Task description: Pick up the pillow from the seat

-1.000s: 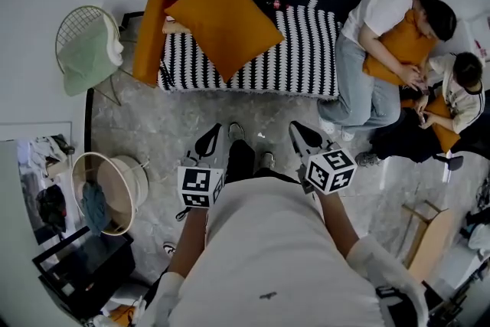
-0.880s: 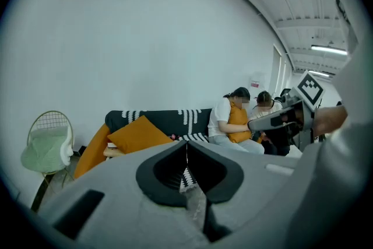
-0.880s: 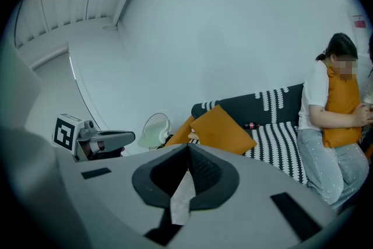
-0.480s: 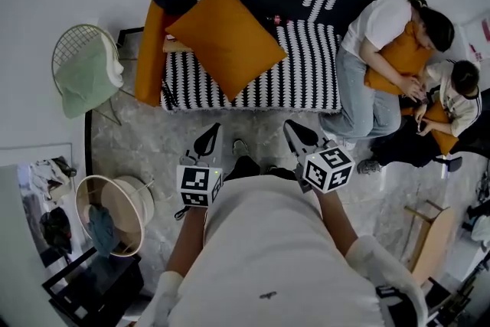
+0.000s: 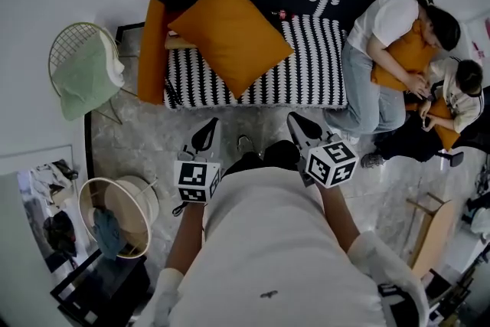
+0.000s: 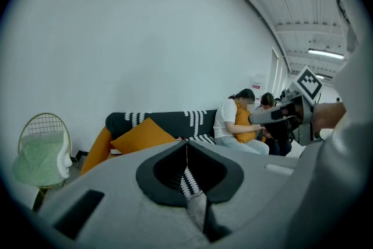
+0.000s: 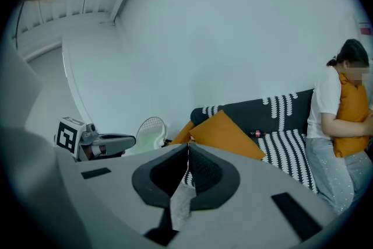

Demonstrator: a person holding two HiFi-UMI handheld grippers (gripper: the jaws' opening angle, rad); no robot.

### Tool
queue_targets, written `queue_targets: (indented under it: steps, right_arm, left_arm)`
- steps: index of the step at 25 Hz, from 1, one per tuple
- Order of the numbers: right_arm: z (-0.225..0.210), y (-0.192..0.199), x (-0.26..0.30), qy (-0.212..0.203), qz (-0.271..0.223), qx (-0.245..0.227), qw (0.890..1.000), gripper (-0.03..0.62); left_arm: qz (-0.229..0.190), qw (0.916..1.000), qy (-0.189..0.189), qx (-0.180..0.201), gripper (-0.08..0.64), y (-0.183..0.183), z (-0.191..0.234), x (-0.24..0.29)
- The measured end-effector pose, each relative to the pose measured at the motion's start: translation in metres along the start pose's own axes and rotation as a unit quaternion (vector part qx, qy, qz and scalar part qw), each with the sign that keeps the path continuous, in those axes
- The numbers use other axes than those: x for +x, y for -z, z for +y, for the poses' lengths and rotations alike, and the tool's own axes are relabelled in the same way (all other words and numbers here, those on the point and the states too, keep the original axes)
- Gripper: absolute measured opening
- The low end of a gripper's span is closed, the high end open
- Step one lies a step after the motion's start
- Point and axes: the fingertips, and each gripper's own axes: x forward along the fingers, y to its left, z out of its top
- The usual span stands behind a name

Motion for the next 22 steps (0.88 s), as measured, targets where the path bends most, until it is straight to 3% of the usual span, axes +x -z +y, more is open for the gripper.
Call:
queue_targets:
  steps: [9, 22]
  right_arm:
    - [-0.015, -0.011, 0.009, 0.018, 0.008, -0.011, 1.000, 0.008]
    - [-0.045, -0.060, 0.065, -0.031, 0.023, -0.042, 0.998, 0.008]
  left_arm:
    - [0.001, 1.0000, -0.006, -0.005, 0.014, -0.004, 0.009, 0.008]
    - [0.005, 0.9985, -0.053, -0.016, 0.014, -0.035, 0.025, 0.050]
